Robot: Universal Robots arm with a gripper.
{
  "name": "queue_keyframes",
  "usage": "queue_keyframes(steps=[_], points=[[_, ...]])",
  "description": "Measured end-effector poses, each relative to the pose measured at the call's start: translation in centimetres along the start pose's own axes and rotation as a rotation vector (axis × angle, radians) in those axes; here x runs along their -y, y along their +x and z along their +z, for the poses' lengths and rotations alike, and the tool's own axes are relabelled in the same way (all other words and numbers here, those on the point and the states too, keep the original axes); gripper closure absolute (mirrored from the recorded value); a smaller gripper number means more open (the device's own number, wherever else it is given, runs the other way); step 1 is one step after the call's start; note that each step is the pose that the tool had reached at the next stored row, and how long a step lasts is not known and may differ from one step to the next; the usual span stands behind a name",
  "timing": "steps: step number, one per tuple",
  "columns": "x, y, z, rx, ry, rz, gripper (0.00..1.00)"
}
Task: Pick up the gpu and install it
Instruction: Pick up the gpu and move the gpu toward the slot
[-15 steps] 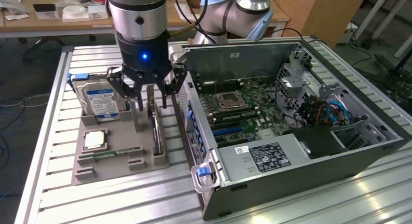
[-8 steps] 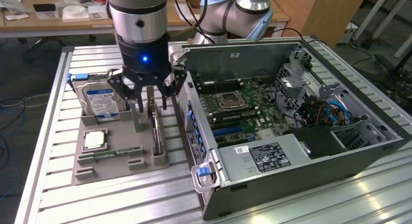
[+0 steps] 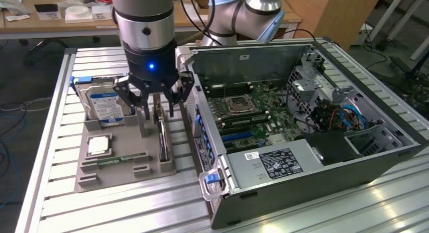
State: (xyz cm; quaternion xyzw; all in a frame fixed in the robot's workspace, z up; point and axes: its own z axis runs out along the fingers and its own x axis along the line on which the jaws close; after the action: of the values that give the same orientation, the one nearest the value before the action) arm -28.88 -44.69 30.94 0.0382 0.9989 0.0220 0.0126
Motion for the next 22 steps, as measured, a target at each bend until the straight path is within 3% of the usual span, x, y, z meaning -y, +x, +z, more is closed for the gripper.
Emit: queue_keyframes(steps=[22], points=[[0.02, 0.01, 0.53, 0.0, 0.0, 0.0, 0.47]])
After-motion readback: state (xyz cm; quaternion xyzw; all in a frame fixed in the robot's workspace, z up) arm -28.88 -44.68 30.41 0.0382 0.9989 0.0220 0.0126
